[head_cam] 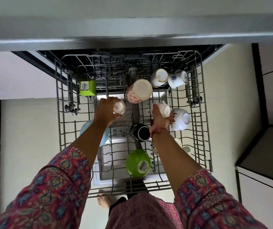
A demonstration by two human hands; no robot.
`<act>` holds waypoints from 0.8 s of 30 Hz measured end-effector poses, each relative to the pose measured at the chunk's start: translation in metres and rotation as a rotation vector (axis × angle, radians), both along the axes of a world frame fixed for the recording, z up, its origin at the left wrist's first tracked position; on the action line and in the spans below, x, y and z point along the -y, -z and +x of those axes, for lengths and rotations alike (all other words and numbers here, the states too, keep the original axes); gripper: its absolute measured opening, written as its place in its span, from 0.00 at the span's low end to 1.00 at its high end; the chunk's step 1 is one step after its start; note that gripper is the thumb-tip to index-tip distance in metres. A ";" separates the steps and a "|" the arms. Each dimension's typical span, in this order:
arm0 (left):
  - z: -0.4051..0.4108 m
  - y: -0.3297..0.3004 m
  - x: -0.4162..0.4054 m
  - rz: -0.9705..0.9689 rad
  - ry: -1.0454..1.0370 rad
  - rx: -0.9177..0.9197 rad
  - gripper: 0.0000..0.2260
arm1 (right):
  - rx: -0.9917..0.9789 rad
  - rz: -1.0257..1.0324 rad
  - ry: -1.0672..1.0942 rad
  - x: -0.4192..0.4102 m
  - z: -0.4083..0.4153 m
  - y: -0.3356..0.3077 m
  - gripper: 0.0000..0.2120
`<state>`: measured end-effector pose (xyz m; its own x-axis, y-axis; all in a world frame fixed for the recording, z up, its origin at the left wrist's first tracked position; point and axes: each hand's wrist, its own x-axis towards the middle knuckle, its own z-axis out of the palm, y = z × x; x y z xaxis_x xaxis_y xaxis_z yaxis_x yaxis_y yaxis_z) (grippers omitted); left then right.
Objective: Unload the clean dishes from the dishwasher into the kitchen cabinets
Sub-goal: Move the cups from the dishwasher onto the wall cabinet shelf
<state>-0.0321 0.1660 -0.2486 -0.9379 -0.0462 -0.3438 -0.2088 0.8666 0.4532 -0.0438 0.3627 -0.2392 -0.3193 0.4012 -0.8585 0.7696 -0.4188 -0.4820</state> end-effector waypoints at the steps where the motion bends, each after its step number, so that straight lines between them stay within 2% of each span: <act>1: 0.002 -0.002 0.000 0.014 -0.015 -0.020 0.29 | 0.013 0.005 0.018 0.000 0.000 -0.001 0.35; 5: 0.008 -0.018 0.002 0.141 -0.146 -0.063 0.29 | -0.046 0.044 0.105 0.005 0.004 -0.011 0.40; 10: 0.015 -0.061 0.006 0.365 -0.271 -0.104 0.27 | -0.186 0.111 0.043 0.009 0.014 -0.033 0.38; 15: 0.037 -0.116 0.011 0.670 -0.384 -0.046 0.25 | -0.345 0.167 -0.046 0.018 0.031 -0.071 0.39; 20: 0.077 -0.172 0.030 0.742 -0.425 -0.130 0.23 | -0.547 0.217 -0.198 0.041 0.066 -0.126 0.33; 24: 0.119 -0.218 0.059 0.792 -0.471 -0.227 0.21 | -0.752 0.238 -0.310 0.075 0.098 -0.173 0.32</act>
